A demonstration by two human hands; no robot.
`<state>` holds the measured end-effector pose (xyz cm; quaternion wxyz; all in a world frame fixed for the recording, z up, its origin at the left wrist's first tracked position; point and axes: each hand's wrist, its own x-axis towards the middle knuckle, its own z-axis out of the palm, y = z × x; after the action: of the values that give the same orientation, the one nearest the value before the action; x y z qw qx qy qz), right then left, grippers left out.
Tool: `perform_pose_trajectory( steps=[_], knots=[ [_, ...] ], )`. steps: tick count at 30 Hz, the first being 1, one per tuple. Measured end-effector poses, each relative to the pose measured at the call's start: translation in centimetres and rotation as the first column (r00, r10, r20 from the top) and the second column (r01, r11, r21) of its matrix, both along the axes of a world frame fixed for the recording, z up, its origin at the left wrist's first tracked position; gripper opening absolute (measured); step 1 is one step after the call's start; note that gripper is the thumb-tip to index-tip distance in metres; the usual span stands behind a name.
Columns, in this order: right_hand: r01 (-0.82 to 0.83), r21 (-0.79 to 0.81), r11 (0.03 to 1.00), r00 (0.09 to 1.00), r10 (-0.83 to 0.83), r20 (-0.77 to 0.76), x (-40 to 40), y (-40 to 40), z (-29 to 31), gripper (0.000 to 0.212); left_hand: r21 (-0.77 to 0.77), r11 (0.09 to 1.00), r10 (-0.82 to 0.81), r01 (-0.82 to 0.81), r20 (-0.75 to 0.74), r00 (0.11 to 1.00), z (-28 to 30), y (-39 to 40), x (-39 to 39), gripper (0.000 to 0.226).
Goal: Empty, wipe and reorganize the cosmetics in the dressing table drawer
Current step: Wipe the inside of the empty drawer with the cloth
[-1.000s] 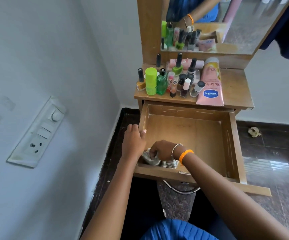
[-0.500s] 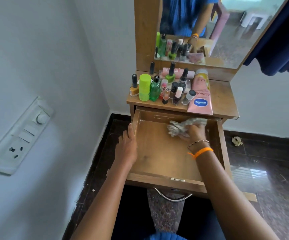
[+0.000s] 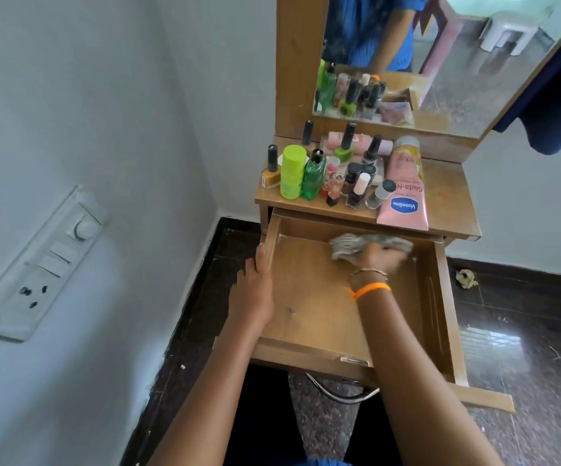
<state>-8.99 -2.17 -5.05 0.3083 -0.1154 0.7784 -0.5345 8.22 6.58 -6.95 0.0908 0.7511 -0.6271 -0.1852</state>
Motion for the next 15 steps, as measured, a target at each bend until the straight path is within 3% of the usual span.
perform_pose_trajectory(
  steps=[2, 3, 6, 9, 11, 12, 15],
  knots=[
    [0.150, 0.032, 0.988, 0.988, -0.152, 0.039, -3.3, -0.1, 0.4, 0.039, 0.002, 1.000, 0.000, 0.000, -0.008, 1.000, 0.1, 0.1, -0.1, 0.089],
    [0.142, 0.061, 0.988, 0.989, -0.145, 0.043, -4.0, -0.4, 0.5, 0.045, 0.004, 1.000, -0.001, 0.001, -0.015, 1.000, 0.2, 0.1, -0.1, 0.088],
    [-0.025, 0.178, 0.984, 0.999, 0.033, -0.042, -1.5, -0.8, 0.4, 0.063, 0.016, 1.000, -0.002, 0.002, -0.020, 1.000, 0.5, 0.2, -0.2, 0.087],
    [-0.365, 0.195, 0.910, 0.914, 0.391, -0.111, 4.5, 0.4, -0.2, 0.049, 0.021, 1.000, -0.012, 0.013, -0.040, 0.999, 0.8, 0.4, -0.3, 0.081],
    [-0.699, 0.160, 0.697, 0.670, 0.716, -0.195, 8.7, 1.9, -1.0, 0.047, 0.009, 1.000, -0.014, 0.015, -0.063, 0.998, 0.9, 0.4, -0.1, 0.077],
    [-0.786, 0.176, 0.593, 0.535, 0.795, -0.285, 10.0, 2.3, -1.5, 0.049, 0.001, 1.000, -0.010, 0.010, -0.071, 0.997, 0.9, 0.4, -0.1, 0.075],
    [-0.814, 0.441, 0.379, 0.163, 0.876, -0.453, 9.6, 2.1, -1.8, 0.052, -0.003, 1.000, -0.020, 0.020, -0.050, 0.999, 0.9, 0.4, -0.1, 0.076]
  ],
)
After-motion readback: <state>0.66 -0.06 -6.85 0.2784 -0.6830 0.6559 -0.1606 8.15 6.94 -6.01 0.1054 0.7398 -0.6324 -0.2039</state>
